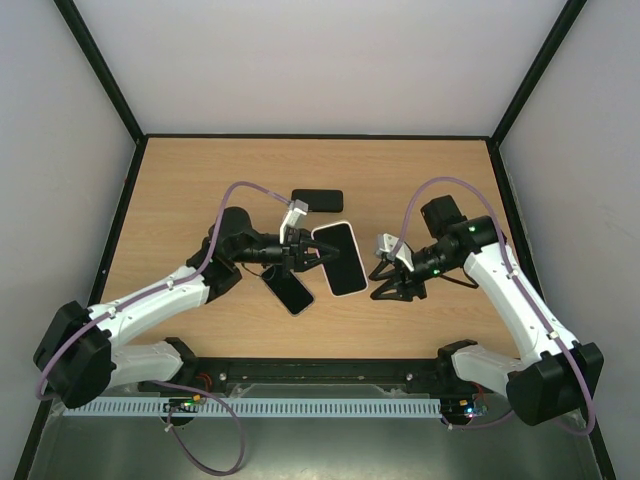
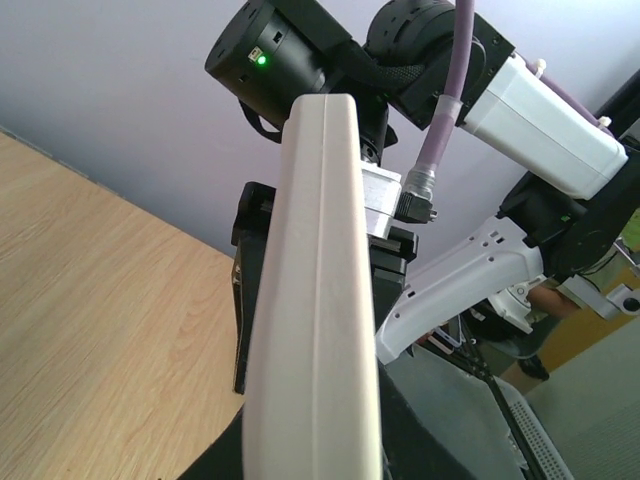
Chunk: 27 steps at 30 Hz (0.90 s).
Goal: Take the phone out of the phone case
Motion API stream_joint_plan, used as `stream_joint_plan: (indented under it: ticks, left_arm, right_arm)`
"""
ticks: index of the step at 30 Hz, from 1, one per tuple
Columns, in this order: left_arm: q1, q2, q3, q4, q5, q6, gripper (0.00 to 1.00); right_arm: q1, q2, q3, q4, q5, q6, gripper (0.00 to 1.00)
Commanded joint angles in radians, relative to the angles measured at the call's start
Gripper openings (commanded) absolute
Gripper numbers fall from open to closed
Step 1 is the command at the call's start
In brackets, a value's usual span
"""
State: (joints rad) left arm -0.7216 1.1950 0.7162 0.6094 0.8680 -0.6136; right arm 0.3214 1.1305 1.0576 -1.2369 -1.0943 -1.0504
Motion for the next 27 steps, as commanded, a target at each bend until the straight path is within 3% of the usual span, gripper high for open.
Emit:
stream_joint_plan:
  ticks: [1,11,27]
  left_arm:
    - [0.001,-0.020,0.048,0.040,0.044,-0.006,0.03]
    - [0.001,-0.011,0.052,0.046,0.055,-0.011,0.03]
    - [0.001,0.001,0.068,0.022,0.088,-0.013,0.03]
  right_arm:
    - [0.015,0.004,0.046,-0.035,-0.045,-0.016,0.46]
    - [0.118,-0.003,0.062,0.048,-0.065,0.119,0.46]
    - [0.122,-0.024,0.049,0.068,-0.040,0.120,0.30]
